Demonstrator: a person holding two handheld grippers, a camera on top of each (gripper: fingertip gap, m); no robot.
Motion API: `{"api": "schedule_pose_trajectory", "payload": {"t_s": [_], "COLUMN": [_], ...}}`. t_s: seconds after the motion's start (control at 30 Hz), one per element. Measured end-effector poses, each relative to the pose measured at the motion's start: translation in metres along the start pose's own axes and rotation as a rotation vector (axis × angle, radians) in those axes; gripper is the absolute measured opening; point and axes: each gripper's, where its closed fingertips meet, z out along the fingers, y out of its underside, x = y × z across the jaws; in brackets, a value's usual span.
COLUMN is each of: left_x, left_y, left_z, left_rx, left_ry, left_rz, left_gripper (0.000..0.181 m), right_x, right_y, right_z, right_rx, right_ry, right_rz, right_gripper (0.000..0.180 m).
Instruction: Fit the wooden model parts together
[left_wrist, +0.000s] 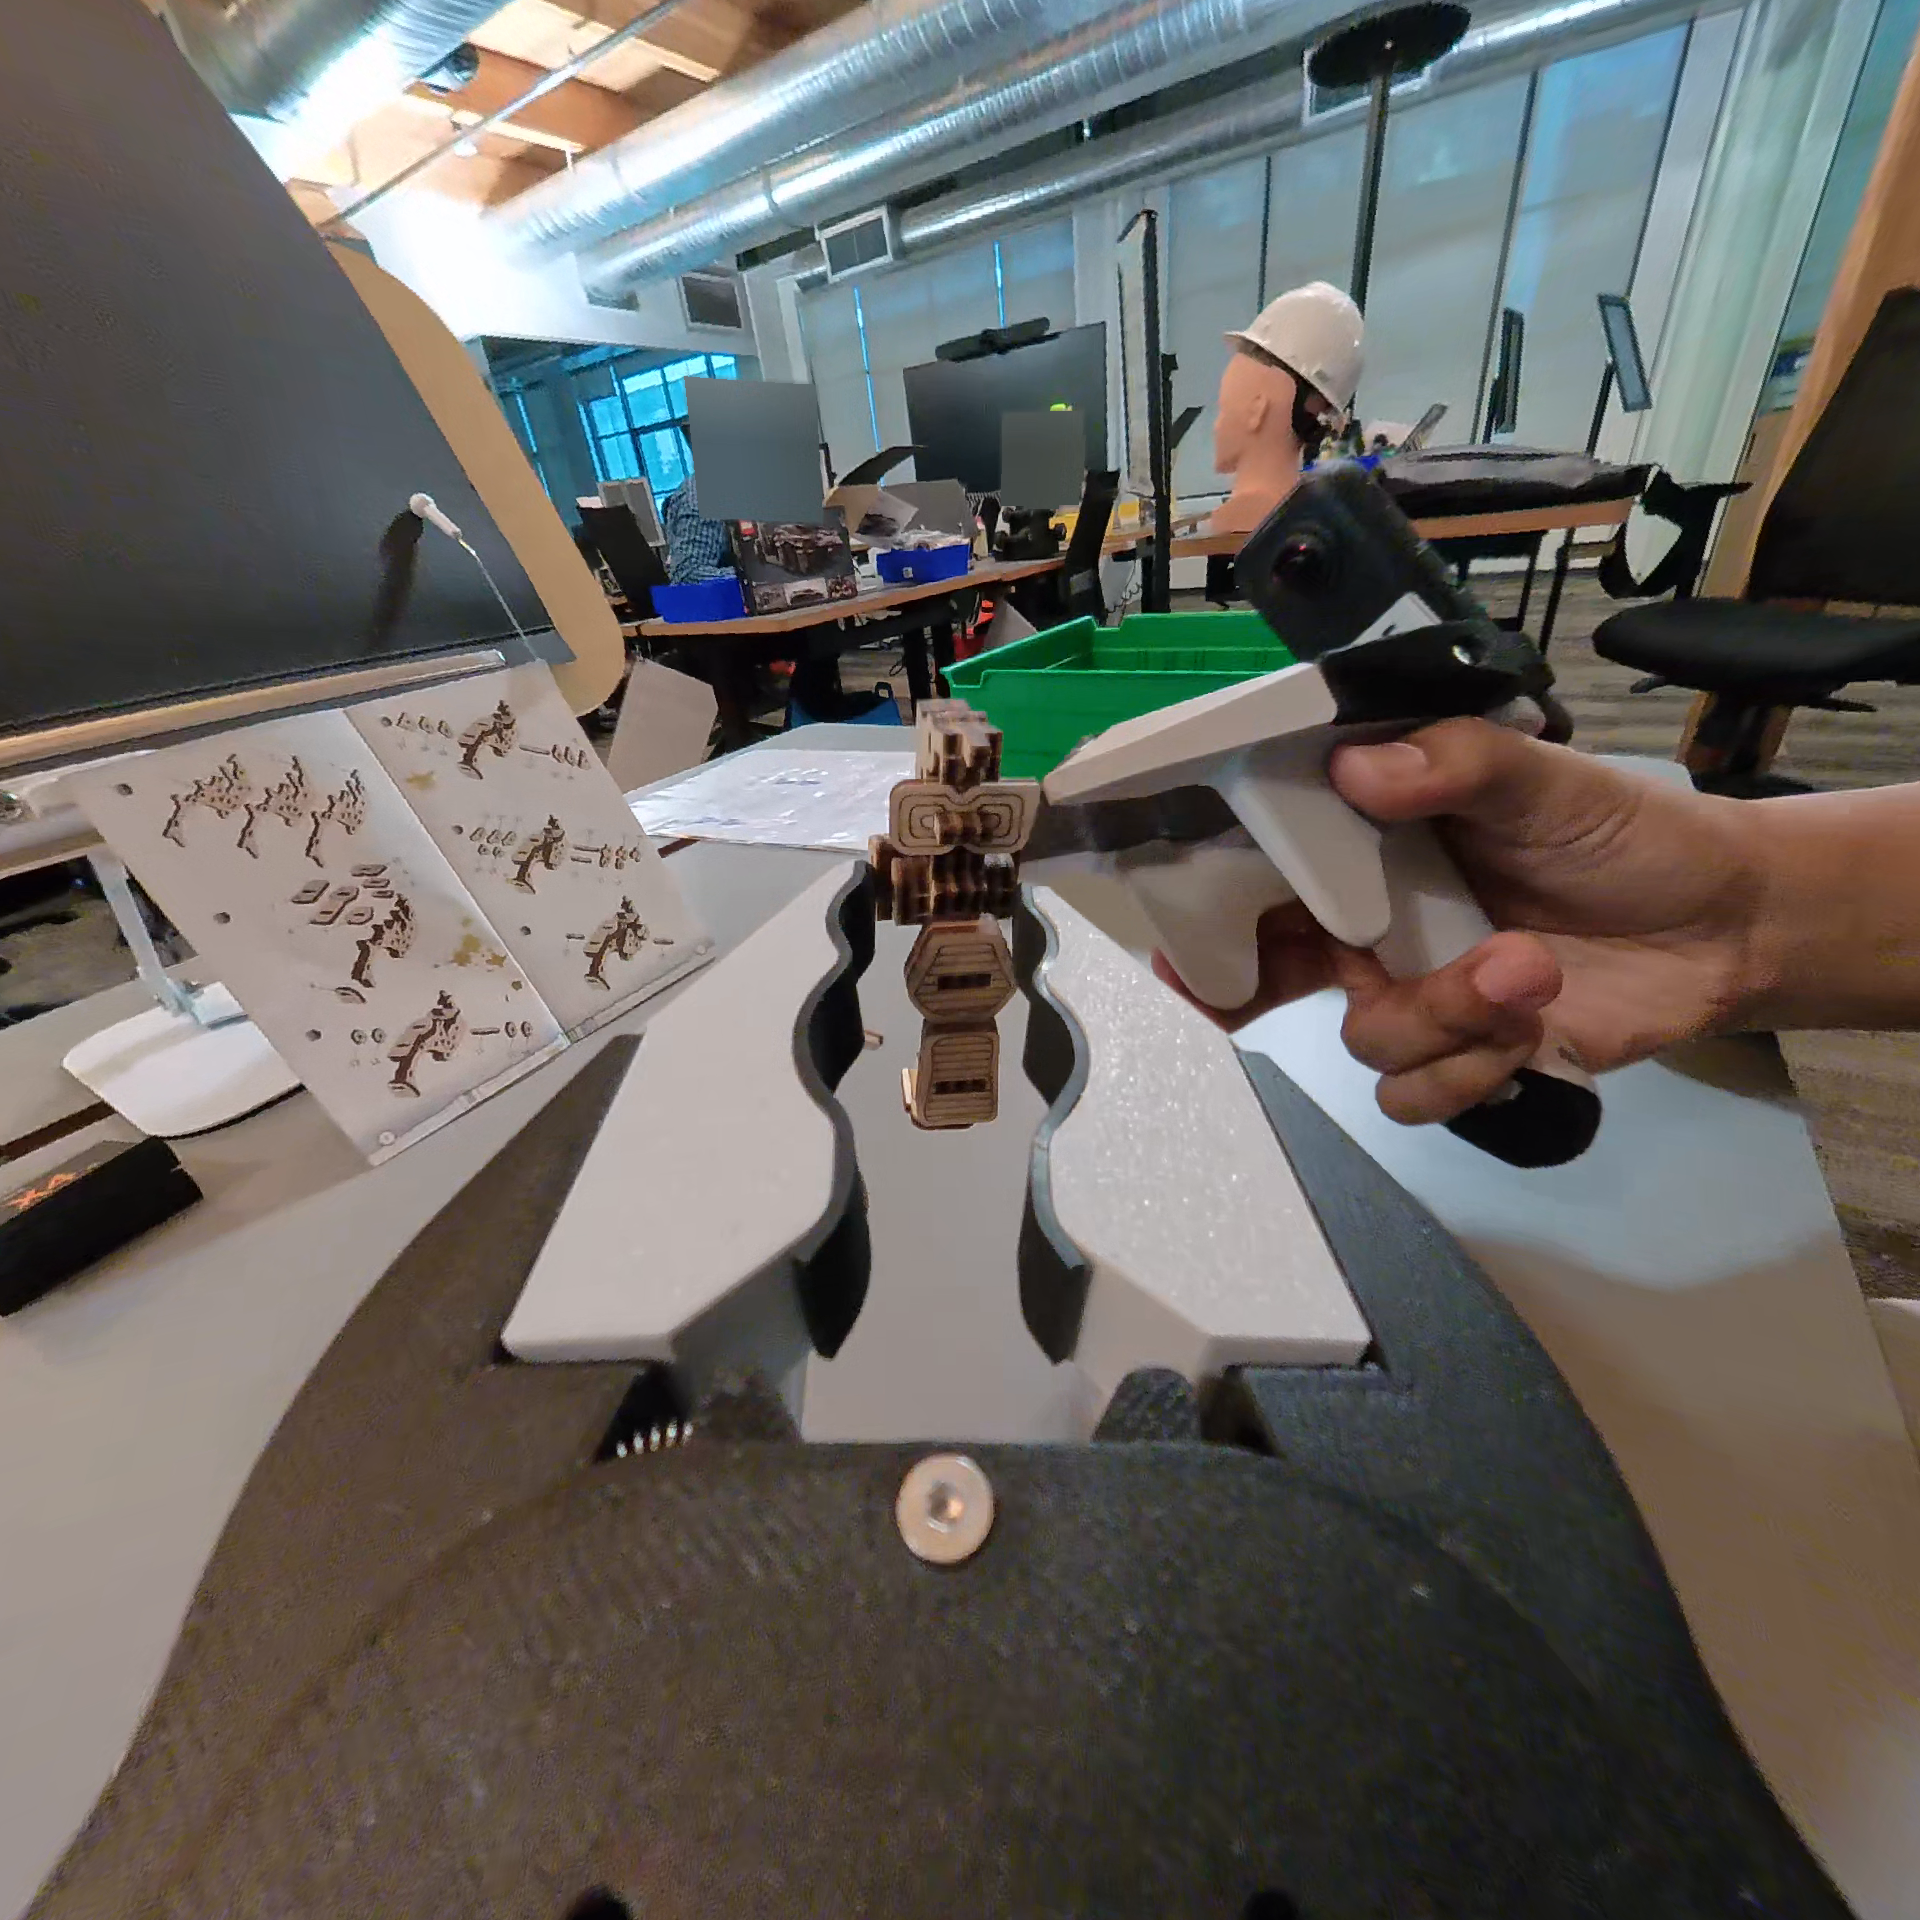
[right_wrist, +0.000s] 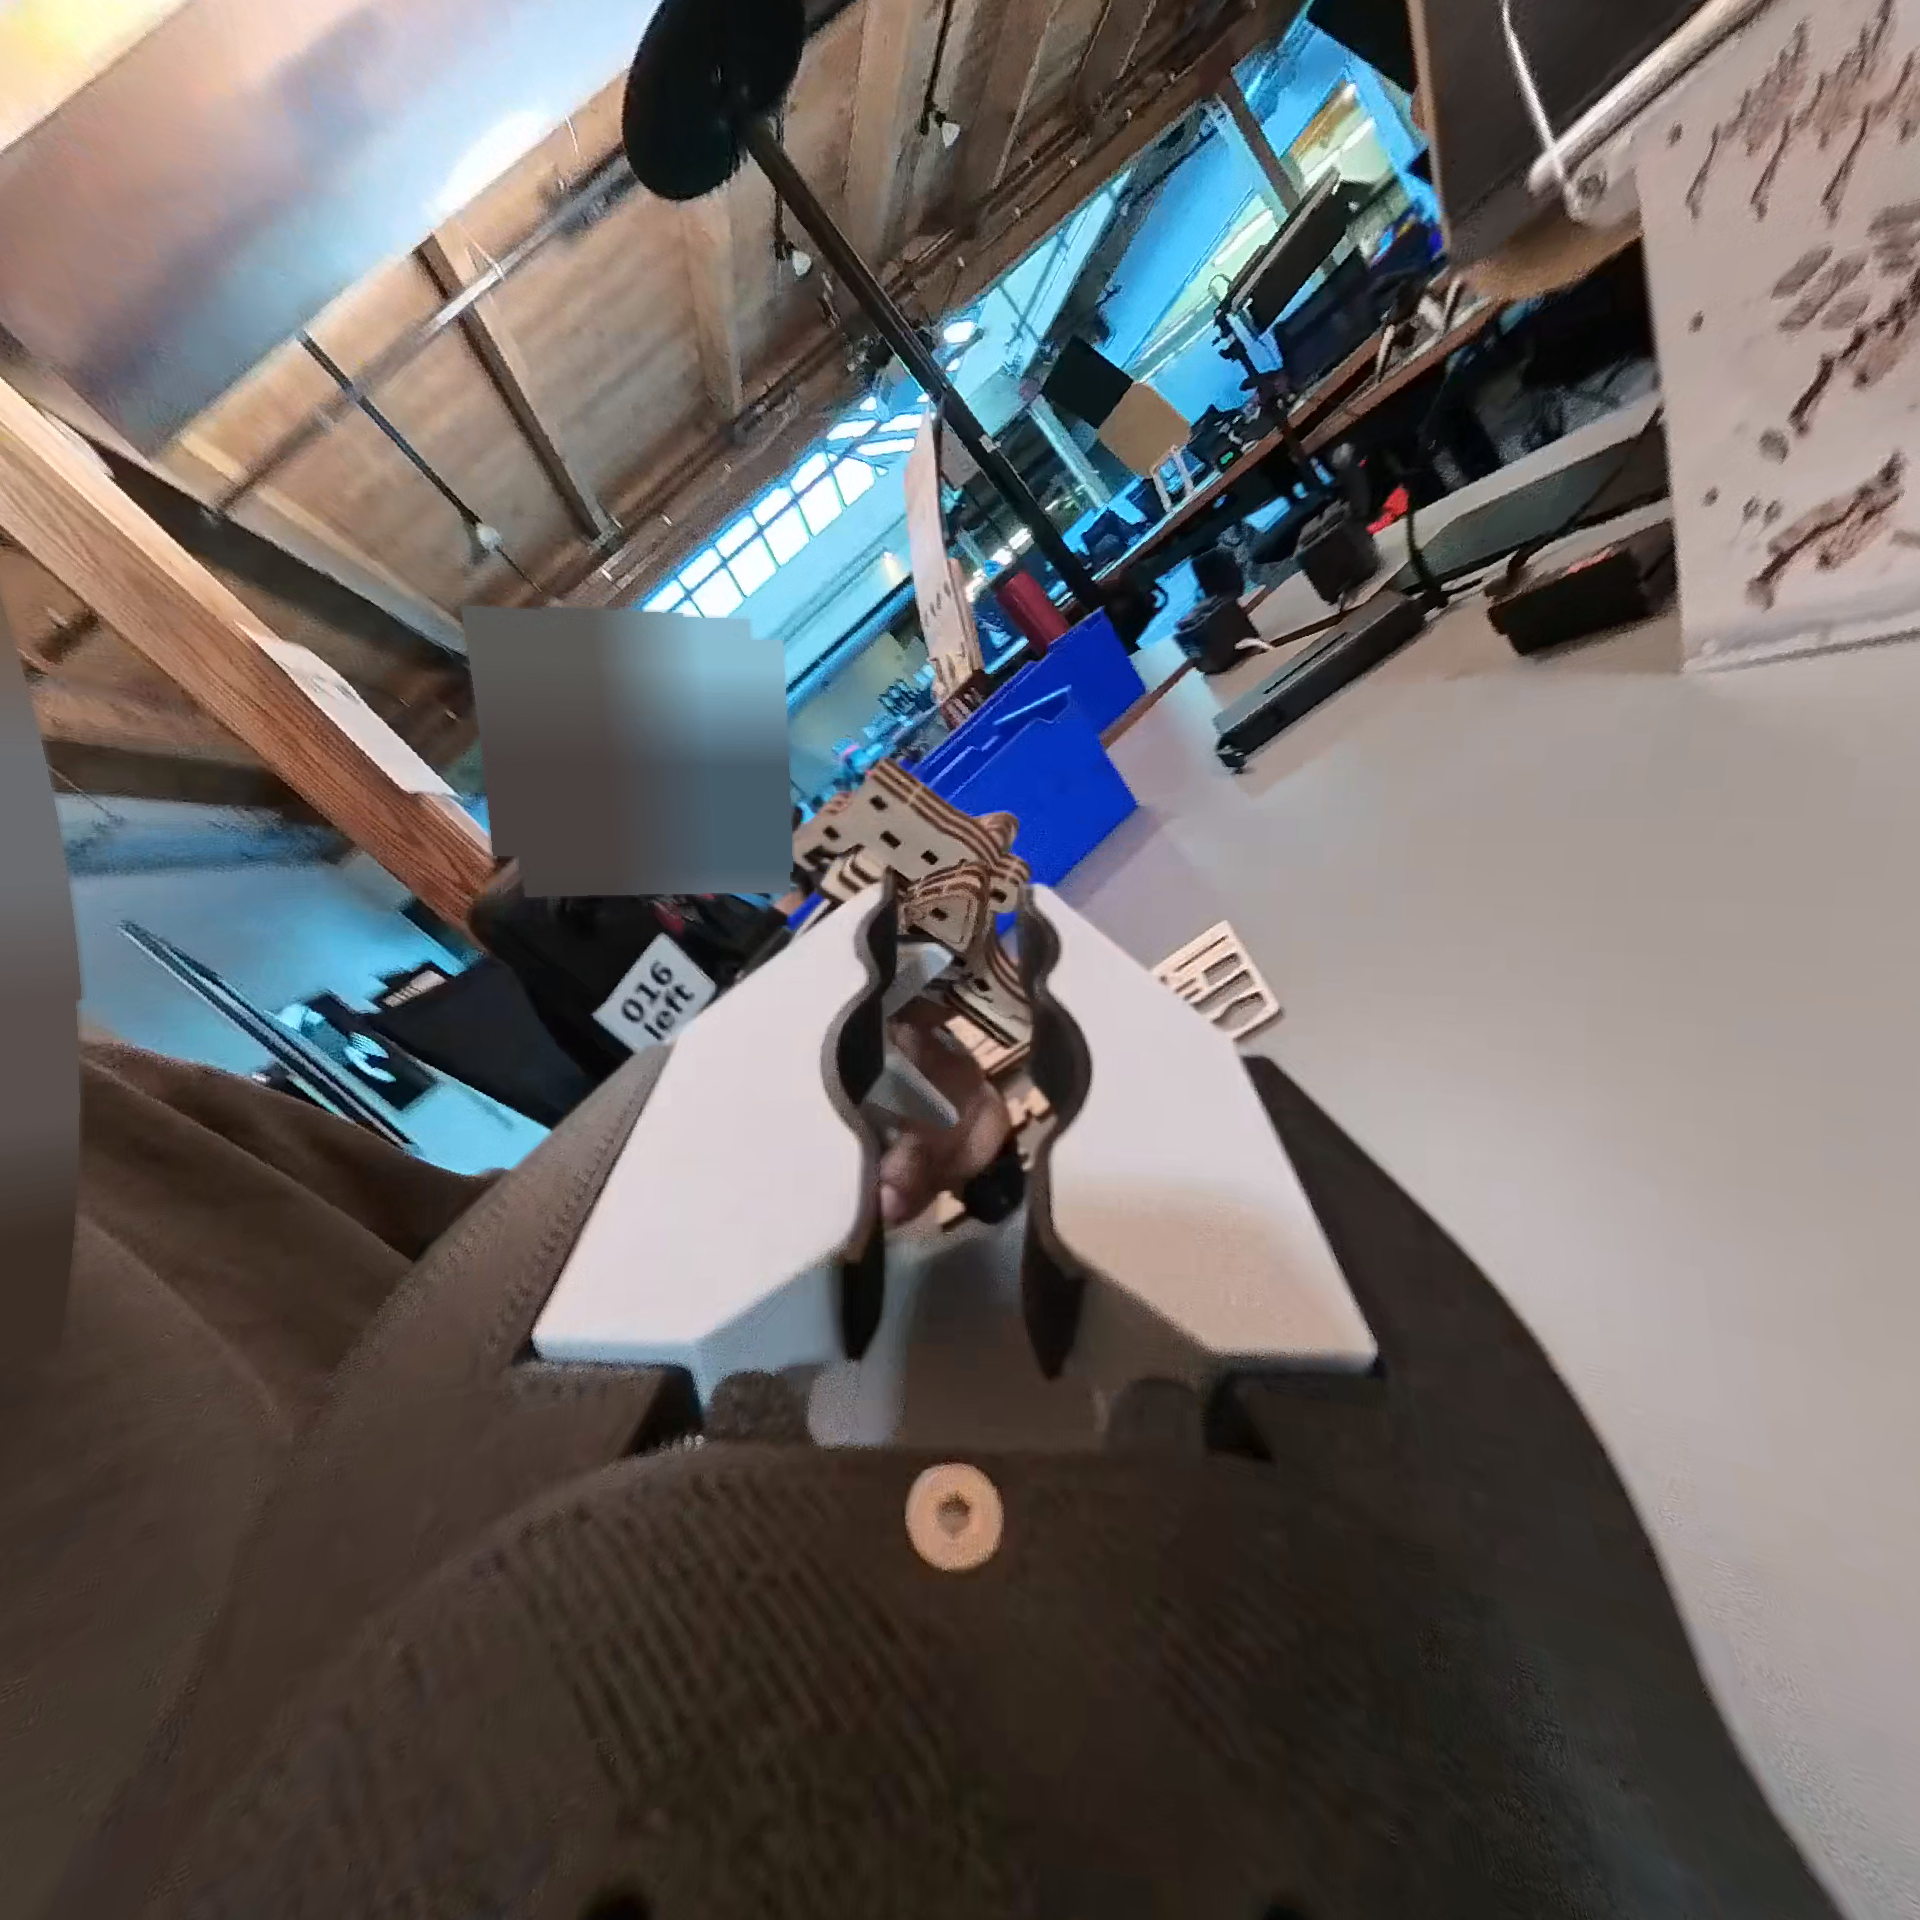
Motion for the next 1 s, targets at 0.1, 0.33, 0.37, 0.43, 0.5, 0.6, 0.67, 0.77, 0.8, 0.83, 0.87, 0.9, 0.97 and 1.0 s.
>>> {"api": "schedule_pose_trajectory", "payload": {"t_s": [0.1,0.33,0.37,0.43,0.5,0.6,0.67,0.77,0.8,0.83,0.87,0.9,0.97,1.0], "left_x": [0.006,0.008,0.007,0.006,0.006,0.006,0.006,0.007,0.007,0.008,0.008,0.009,0.012,0.012], "left_y": [0.001,0.004,0.006,0.010,0.012,0.010,0.011,0.011,0.010,0.010,0.011,0.011,0.011,0.012], "left_z": [0.003,0.004,0.005,0.007,0.009,0.011,0.011,0.012,0.011,0.011,0.010,0.008,0.004,0.002], "left_rx": [0.001,0.003,-0.008,-0.039,-0.055,-0.056,-0.058,-0.074,-0.075,-0.074,-0.072,-0.061,-0.039,-0.037], "left_ry": [-0.007,-0.031,-0.033,-0.035,-0.020,-0.001,0.009,0.021,0.019,0.020,0.028,0.047,0.094,0.096], "left_rz": [0.046,0.119,0.124,0.115,0.054,-0.033,-0.069,-0.091,-0.064,-0.057,-0.067,-0.076,-0.062,-0.032], "left_gripper": [0.023,0.024,0.024,0.024,0.024,0.023,0.020,0.019,0.019,0.019,0.019,0.020,0.020,0.023], "right_x": [-0.001,0.000,0.002,0.006,0.008,0.007,0.006,0.006,0.005,0.004,0.004,0.004,0.001,-0.001], "right_y": [0.005,0.008,0.009,0.010,0.009,0.007,0.006,0.006,0.006,0.006,0.006,0.007,0.007,0.006], "right_z": [0.002,0.002,0.002,0.002,0.001,-0.001,-0.002,-0.003,-0.003,-0.003,-0.003,-0.002,-0.003,-0.003], "right_rx": [-0.004,-0.005,-0.013,-0.027,-0.039,-0.050,-0.052,-0.062,-0.069,-0.074,-0.080,-0.088,-0.091,-0.094], "right_ry": [-0.026,-0.033,-0.024,0.000,0.016,0.015,-0.005,-0.020,-0.020,-0.019,-0.016,-0.019,-0.047,-0.062], "right_rz": [0.089,0.190,0.192,0.187,0.166,0.123,0.129,0.129,0.113,0.095,0.078,0.069,0.076,0.072], "right_gripper": [0.022,0.012,0.012,0.012,0.012,0.012,0.010,0.010,0.010,0.010,0.010,0.010,0.010,0.010]}}
